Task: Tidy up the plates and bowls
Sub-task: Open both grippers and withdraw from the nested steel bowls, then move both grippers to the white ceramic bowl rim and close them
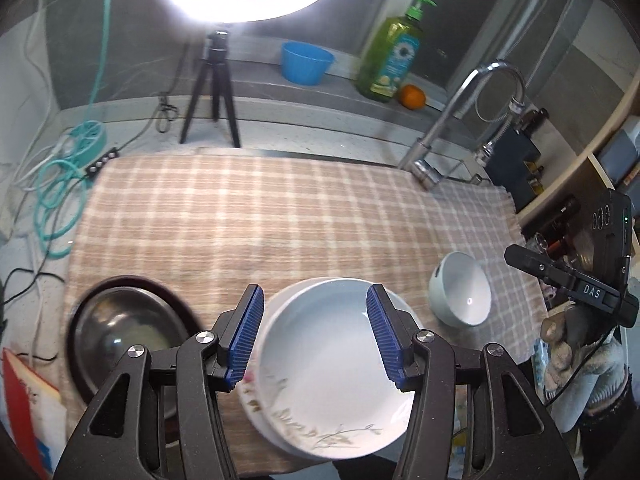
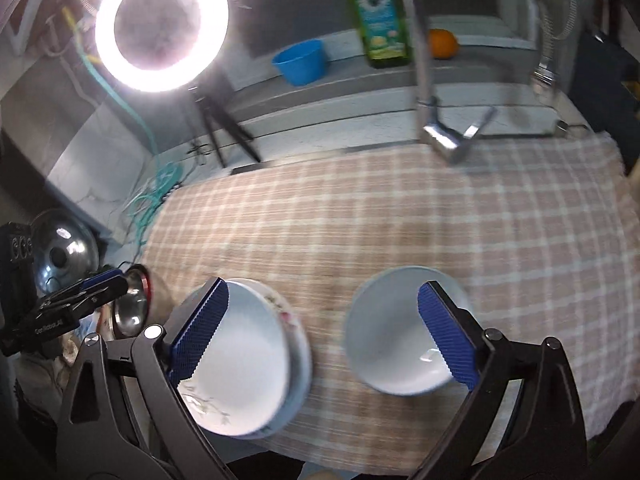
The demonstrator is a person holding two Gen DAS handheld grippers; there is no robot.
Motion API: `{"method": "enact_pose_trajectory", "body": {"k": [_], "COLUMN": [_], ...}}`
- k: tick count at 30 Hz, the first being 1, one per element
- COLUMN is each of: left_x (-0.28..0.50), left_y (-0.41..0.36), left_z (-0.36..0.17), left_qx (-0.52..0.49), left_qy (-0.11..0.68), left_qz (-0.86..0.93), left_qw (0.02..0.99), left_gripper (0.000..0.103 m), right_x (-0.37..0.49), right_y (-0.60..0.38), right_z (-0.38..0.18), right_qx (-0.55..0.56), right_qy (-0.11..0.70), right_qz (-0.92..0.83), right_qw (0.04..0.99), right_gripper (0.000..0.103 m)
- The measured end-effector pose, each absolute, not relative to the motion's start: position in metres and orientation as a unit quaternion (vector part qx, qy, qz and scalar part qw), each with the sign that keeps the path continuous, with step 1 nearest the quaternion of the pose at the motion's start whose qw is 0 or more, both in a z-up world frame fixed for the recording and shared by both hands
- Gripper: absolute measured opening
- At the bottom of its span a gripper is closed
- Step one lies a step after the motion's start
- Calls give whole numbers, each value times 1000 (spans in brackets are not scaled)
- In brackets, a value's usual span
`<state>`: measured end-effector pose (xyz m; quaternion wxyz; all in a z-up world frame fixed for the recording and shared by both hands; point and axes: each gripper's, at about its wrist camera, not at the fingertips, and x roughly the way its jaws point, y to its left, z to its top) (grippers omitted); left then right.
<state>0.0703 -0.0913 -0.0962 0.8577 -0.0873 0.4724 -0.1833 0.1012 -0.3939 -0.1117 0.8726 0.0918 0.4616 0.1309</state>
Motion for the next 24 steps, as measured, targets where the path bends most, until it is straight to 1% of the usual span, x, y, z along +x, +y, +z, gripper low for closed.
{"method": "enact_pose_trajectory", "body": {"k": [5, 12, 16, 18, 19, 21, 24], "left_x": [79, 85, 84, 85, 84, 85, 87], "left_y": [-130, -184, -209, -217, -222, -230, -240], "left_z": [-106, -120, -131, -133, -135, -137, -143], "left_qx": [-87, -77, -71, -69, -67, -64, -63], "left_qy": [484, 498, 509, 512, 512, 514, 517], "left_qz": [-213, -250, -266, -272, -275, -279, -282], "left_qw": [844, 827, 815, 812, 811, 809, 805], "left_gripper": [53, 53, 53, 53, 53, 53, 52], "right_x": [98, 91, 87, 86, 86, 87, 87], "right_y": [-435, -486, -501, -505, -505, -502, -497], "right_z": [-117, -129, -137, -140, -142, -147, -153], "right_qx": [95, 137, 139, 134, 130, 115, 100], "right_qy": [472, 474, 474, 472, 473, 479, 485], "right_qz": [84, 68, 60, 58, 60, 61, 68], "right_qw": [872, 867, 867, 870, 869, 868, 866], "right_gripper": [98, 98, 98, 95, 88, 81, 75]}}
